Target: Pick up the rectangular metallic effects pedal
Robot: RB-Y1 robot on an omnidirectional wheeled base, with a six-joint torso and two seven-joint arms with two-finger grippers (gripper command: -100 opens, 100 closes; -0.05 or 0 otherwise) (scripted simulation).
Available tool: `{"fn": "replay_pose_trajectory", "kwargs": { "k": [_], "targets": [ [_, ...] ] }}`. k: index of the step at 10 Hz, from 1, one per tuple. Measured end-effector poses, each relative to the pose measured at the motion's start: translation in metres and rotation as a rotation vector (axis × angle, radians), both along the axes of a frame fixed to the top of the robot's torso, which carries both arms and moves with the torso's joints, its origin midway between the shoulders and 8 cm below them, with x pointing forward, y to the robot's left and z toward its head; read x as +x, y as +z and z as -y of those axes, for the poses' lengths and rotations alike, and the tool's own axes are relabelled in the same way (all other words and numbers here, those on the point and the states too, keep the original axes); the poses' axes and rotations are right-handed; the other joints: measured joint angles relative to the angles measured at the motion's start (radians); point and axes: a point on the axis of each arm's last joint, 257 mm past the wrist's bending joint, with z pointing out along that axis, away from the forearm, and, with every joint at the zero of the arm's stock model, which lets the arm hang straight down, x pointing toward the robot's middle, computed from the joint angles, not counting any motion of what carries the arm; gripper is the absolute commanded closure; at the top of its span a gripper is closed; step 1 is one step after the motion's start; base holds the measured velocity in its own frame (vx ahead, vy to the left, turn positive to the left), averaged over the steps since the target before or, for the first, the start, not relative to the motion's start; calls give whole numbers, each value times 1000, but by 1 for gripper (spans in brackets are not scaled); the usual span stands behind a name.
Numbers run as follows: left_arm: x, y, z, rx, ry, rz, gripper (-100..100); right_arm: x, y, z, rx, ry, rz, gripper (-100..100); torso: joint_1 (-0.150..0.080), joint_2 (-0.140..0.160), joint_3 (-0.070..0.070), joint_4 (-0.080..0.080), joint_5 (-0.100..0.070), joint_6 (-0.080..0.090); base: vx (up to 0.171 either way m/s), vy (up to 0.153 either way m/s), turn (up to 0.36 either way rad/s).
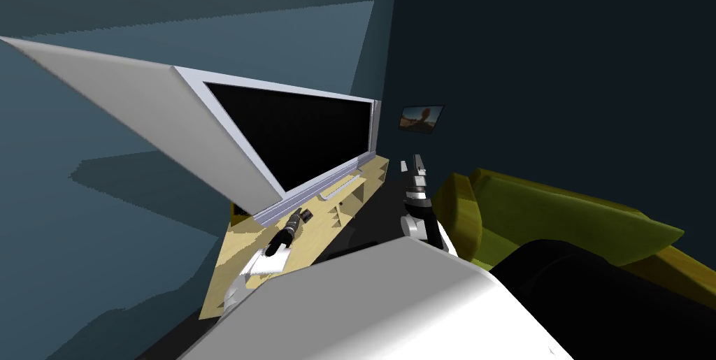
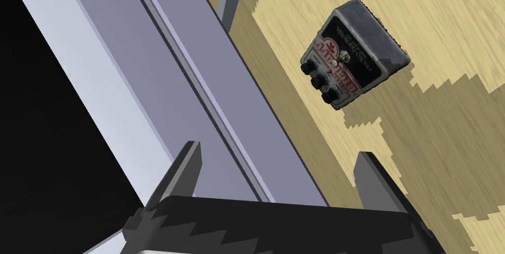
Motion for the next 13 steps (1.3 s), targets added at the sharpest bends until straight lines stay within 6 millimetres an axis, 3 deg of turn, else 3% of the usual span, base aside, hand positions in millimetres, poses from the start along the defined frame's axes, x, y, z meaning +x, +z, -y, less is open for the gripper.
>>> {"fn": "replay_pose_trajectory", "kwargs": {
  "k": [2,5,13],
  "targets": [
    [-3,-15,-6,21,8,-59,-100,0,0,0,0,0,0,0,0,0,0,0,0,0,34,8,-116],
    [-19,-47,-31,75,24,-186,-100,0,0,0,0,0,0,0,0,-1,-1,0,0,0,46,10,-95],
    [-43,-77,-75,172,55,-376,-100,0,0,0,0,0,0,0,-2,0,0,0,0,-1,36,-7,-80]
  ]
}}
